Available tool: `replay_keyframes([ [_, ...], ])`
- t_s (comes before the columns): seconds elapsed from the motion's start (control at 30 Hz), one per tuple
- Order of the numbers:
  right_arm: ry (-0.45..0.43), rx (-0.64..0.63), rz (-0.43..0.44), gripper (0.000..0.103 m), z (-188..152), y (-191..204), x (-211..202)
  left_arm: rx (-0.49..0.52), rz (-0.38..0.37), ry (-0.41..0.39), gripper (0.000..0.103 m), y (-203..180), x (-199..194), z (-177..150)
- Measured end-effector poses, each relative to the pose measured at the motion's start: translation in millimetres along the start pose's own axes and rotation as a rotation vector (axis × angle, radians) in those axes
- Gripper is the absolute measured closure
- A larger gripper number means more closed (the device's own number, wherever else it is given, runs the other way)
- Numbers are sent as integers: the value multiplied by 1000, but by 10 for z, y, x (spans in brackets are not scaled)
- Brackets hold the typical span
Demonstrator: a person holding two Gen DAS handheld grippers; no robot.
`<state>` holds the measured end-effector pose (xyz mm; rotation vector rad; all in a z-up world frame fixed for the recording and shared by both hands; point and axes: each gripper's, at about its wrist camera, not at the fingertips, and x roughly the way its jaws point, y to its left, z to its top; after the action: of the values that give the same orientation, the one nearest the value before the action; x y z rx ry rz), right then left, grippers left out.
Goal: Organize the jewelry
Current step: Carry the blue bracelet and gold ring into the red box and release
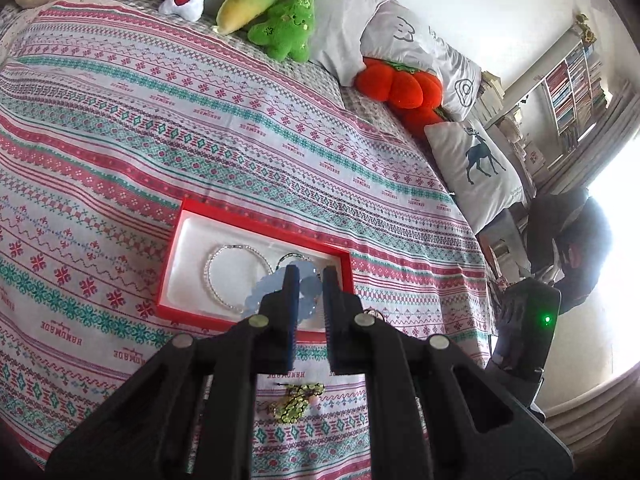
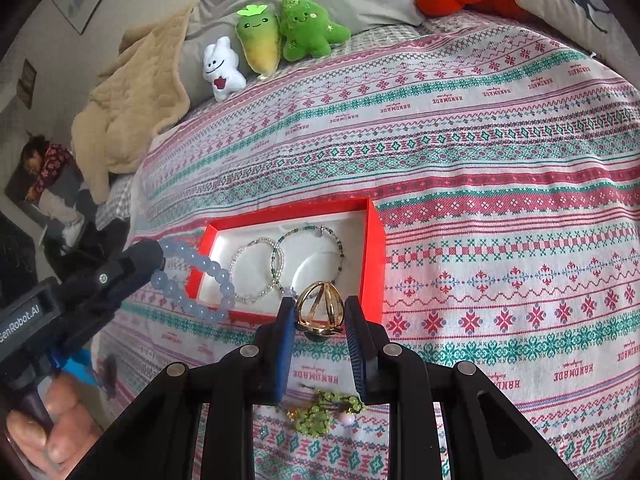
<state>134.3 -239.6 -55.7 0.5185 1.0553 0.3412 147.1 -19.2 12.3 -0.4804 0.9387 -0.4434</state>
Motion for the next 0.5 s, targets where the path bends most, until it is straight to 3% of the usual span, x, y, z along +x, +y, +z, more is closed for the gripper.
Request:
replay_keyframes([
  [0.5,13,-30,-39,78,89,37,310,-31,-31,-11,90,163,151,150],
])
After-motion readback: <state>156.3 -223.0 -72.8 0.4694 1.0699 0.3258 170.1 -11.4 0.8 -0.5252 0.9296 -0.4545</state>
